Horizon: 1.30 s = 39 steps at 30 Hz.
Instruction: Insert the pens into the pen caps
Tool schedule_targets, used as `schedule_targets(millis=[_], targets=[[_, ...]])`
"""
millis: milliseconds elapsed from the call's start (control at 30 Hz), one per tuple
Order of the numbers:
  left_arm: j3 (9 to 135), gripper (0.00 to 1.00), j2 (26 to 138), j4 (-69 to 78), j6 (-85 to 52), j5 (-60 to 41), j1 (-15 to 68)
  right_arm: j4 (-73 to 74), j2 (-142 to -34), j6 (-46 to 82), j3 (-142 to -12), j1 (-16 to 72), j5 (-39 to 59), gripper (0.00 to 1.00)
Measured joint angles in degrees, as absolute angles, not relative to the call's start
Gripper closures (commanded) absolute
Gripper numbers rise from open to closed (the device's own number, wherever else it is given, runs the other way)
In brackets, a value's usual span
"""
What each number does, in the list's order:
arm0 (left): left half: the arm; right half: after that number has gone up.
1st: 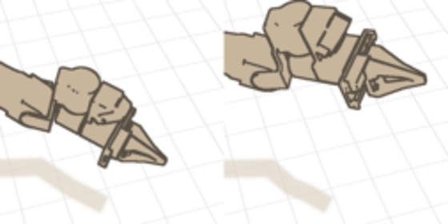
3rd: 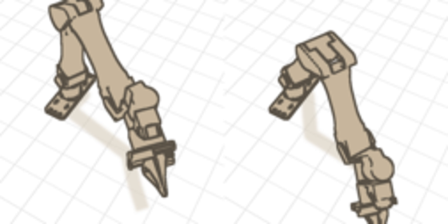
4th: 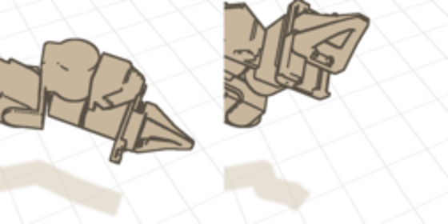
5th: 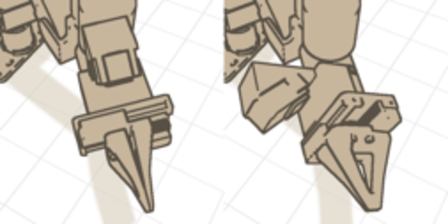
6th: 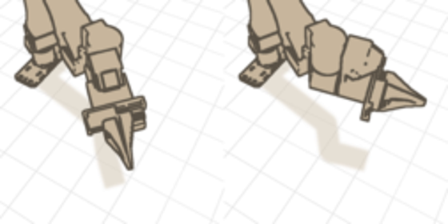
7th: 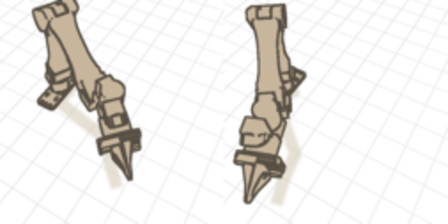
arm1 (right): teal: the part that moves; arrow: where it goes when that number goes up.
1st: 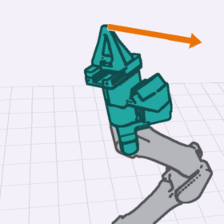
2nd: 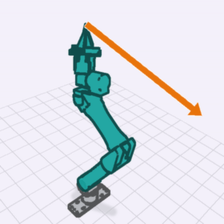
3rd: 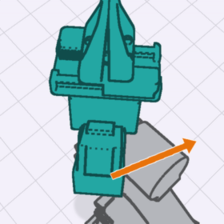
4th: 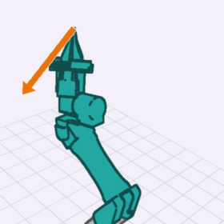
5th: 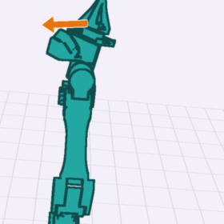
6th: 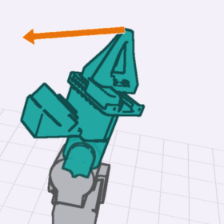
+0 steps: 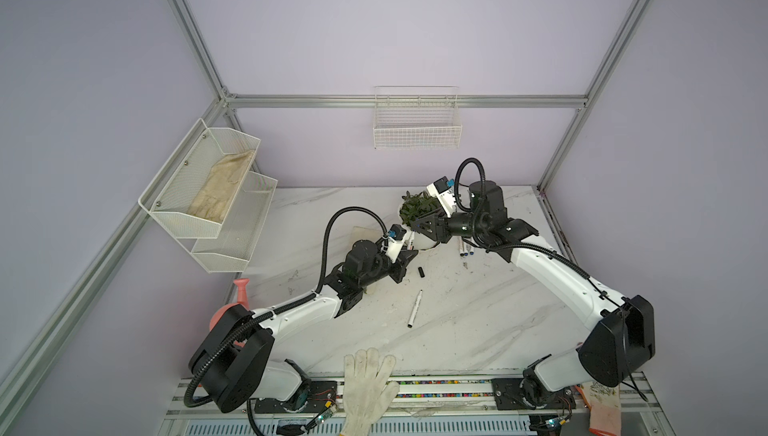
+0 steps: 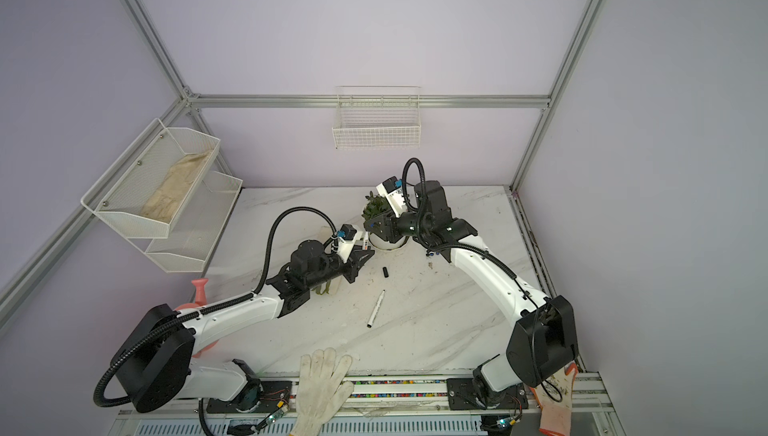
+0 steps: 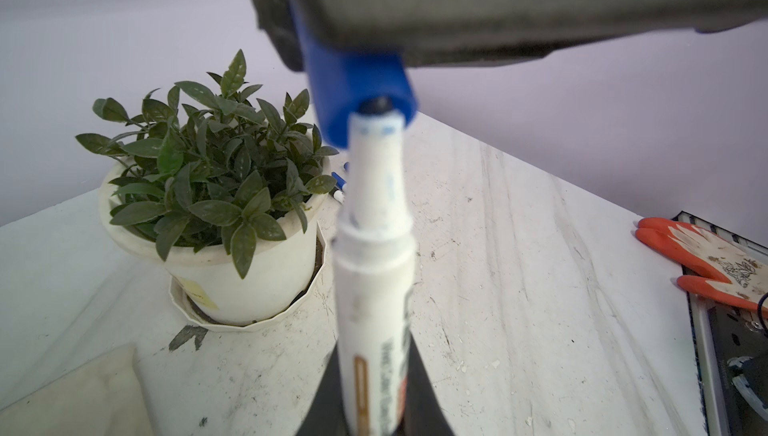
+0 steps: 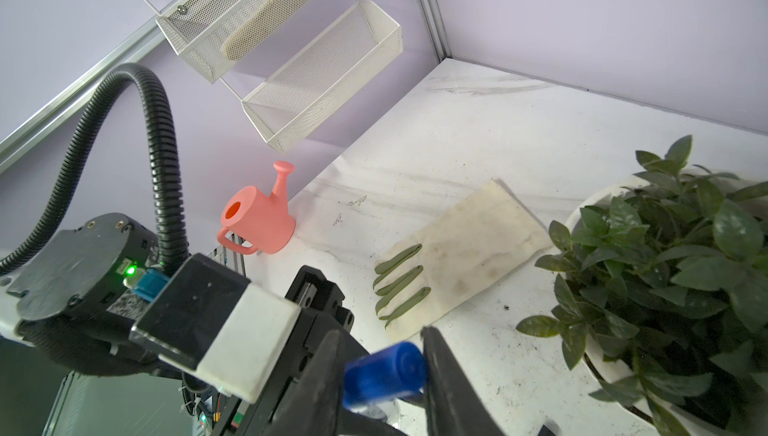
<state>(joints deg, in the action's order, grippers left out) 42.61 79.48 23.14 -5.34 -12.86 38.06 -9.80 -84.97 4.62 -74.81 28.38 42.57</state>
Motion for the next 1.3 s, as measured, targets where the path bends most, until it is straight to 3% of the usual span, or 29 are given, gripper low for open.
schedule_targets(millis=[667,1300], targets=[[42.63,1.00,79.92,23.00,-5.56,-12.71,38.06,-10.20,-84.66,5.04,-74.13,28.38,44.69,0.93],[42.63,1.00,81.43,21.32,-5.17,-12.40,38.65,-10.70,-84.51,5.34,-71.35,28.38,44.53,0.92]])
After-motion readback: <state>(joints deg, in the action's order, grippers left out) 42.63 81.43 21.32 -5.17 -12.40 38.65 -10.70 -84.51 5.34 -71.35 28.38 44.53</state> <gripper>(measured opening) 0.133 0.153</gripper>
